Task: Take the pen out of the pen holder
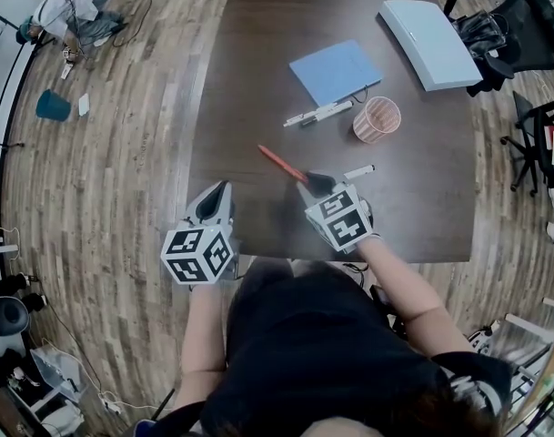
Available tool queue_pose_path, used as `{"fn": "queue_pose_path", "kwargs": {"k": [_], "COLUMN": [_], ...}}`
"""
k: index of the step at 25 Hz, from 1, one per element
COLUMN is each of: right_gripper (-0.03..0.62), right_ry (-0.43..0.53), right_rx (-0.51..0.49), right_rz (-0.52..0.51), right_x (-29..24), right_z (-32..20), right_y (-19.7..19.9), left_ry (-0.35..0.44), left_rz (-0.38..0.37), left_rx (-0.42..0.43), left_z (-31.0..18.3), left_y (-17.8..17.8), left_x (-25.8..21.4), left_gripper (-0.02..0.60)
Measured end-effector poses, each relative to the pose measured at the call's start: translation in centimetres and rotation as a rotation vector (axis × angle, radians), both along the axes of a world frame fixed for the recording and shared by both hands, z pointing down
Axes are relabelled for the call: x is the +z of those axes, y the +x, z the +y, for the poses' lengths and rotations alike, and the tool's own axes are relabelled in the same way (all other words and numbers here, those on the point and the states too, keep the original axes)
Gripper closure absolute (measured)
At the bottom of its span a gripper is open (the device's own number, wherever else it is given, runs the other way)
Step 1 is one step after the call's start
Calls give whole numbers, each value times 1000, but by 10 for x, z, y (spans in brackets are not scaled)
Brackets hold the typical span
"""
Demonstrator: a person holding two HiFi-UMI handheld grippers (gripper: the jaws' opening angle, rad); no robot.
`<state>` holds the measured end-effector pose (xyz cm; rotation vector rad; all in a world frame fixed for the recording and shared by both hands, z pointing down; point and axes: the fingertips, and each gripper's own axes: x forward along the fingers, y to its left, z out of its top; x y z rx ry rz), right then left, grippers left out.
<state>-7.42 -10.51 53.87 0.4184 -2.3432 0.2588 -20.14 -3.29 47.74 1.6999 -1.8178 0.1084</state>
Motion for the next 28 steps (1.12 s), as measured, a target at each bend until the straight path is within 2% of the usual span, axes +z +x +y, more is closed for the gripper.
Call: {"fn": "queue_pose_path", "kwargs": {"k": [5,16,28], "right_gripper": [497,568,576], "right_ry": [5,16,25], "right_rx": [30,126,203], "right_rz": [-31,-133,-243], "right_x": [-11,-50,-89], "right_z": [-4,-18,-29], "right_y": [4,18,25], "left_ry": [1,21,58], "left_rz": [-2,-17,-35], "left_rx": [21,54,82], "left_z": [-4,-11,-18], "left_y": [4,12,15], "left_x": [0,-12,-32], "left_gripper": [551,551,551]}}
